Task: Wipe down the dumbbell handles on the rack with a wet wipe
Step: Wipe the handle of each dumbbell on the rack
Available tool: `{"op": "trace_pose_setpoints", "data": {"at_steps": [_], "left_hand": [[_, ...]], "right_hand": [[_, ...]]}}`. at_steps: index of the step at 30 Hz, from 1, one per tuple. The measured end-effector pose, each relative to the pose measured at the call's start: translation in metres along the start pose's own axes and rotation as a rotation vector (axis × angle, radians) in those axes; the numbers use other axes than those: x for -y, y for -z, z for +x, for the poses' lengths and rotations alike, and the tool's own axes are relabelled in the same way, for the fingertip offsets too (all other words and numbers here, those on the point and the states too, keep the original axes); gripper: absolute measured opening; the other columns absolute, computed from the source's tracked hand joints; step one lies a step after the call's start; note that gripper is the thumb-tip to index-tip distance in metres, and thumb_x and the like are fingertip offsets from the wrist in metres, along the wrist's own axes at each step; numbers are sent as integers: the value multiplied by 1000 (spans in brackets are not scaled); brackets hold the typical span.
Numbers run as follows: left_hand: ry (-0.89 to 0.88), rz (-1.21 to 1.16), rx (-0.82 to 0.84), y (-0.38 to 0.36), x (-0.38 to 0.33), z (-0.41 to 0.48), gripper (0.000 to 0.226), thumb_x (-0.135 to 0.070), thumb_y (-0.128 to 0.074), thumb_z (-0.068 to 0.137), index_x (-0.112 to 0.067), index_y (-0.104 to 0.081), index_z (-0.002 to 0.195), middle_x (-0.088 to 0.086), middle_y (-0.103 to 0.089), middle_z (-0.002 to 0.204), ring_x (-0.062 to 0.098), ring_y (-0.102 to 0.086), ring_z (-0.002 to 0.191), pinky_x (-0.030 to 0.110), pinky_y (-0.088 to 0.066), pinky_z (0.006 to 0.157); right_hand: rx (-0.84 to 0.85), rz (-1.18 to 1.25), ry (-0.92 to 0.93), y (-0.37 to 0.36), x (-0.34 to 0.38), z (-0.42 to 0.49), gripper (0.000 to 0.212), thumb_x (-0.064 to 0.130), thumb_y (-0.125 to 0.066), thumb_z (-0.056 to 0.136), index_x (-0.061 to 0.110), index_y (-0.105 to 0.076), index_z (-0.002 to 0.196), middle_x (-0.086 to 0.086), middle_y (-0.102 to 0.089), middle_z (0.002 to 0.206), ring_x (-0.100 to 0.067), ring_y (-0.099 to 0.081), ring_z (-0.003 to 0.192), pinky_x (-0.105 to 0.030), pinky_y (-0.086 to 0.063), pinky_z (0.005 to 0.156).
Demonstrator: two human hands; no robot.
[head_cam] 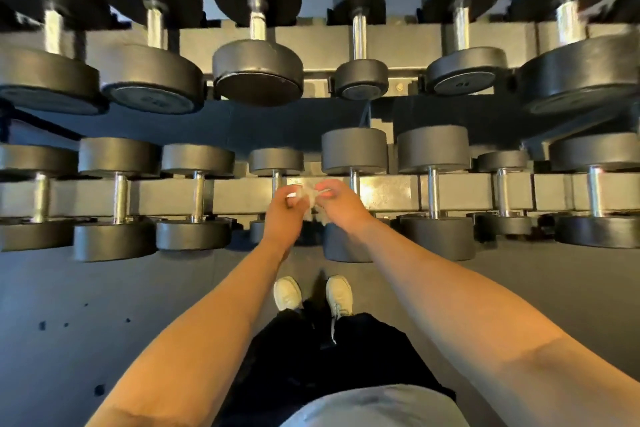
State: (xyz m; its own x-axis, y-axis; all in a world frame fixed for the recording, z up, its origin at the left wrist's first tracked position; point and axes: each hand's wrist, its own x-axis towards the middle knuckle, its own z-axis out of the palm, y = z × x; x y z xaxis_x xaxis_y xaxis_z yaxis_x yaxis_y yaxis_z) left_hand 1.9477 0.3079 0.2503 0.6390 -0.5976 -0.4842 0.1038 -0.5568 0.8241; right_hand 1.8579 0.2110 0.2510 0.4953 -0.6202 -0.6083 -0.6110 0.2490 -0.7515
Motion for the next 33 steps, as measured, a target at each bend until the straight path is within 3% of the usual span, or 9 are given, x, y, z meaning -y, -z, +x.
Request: {"op": "trace_pose_setpoints", "data": {"at_steps": [6, 11, 16, 19, 21, 24, 26, 29, 33], "left_hand": [[-52, 67, 20, 55, -20, 9, 25, -35, -50, 98, -18, -66, 107, 5, -68, 99, 14, -59, 84, 32, -45, 76], [-82, -18, -41, 106, -41, 17, 24, -20, -56, 99, -27, -57, 122, -8, -62, 104, 10, -61, 89, 19, -45, 69], [-236, 65, 14, 142, -59, 32, 17, -16, -57, 99, -26, -66, 109, -9, -65, 102, 15, -64, 100, 23, -49, 79], [-393, 138, 69, 149, -77, 40, 21, -26, -56, 99, -37, -73, 102, -10, -72, 92, 12, -67, 87, 32, -56, 78], [-371, 81, 131, 151, -92, 40, 25, -21, -52, 103, -41, -67, 103, -11, -70, 94, 7, -66, 87, 22, -51, 74], [-290, -11, 163, 151, -104, 51, 27, -26, -51, 104, -36, -57, 128, -5, -66, 113, 10, -64, 100, 21, -49, 79], [-282, -52, 172, 150, -115, 63, 37, -27, -53, 102, -35, -50, 139, -2, -68, 110, 10, -65, 92, 22, -50, 73], [-331, -56, 146, 147, -134, 81, 29, -21, -54, 102, -37, -52, 126, 1, -72, 90, 5, -63, 73, 25, -51, 69], [-337, -17, 122, 143, -149, 111, 22, -24, -60, 99, -28, -60, 121, 2, -73, 100, 13, -69, 89, 38, -55, 84]], "right_hand": [[-70, -100, 73, -33, 60, -15, 12, 13, -57, 93, 19, -63, 103, 2, -64, 102, -17, -60, 96, -32, -49, 87], [-168, -133, 187, -65, 110, -22, 14, 11, -53, 96, 20, -63, 98, 3, -61, 101, -16, -58, 97, -33, -47, 89], [-284, -49, 260, -87, 137, -18, 24, 14, -49, 97, 34, -62, 94, 3, -65, 103, -24, -57, 106, -47, -51, 93], [-316, 54, 284, -87, 154, -19, 25, 15, -46, 99, 23, -68, 108, 2, -65, 105, -18, -60, 101, -35, -53, 87], [-308, 123, 300, -83, 164, -18, 23, 15, -48, 100, 20, -68, 111, 2, -66, 105, -14, -62, 98, -31, -53, 86], [-278, 204, 337, -77, 178, -11, 17, 17, -53, 100, 23, -69, 106, 4, -67, 102, -10, -63, 96, -24, -51, 81], [-272, 237, 354, -71, 187, 0, 18, 16, -54, 99, 25, -69, 103, 5, -68, 101, -9, -63, 95, -22, -50, 80], [-255, 278, 375, -62, 201, 21, 21, 11, -56, 97, 24, -71, 100, 5, -69, 99, -8, -64, 93, -16, -48, 74], [-210, 293, 378, -49, 215, 51, 19, 9, -57, 95, 19, -73, 99, 1, -69, 99, -6, -64, 91, -6, -45, 65]]}}
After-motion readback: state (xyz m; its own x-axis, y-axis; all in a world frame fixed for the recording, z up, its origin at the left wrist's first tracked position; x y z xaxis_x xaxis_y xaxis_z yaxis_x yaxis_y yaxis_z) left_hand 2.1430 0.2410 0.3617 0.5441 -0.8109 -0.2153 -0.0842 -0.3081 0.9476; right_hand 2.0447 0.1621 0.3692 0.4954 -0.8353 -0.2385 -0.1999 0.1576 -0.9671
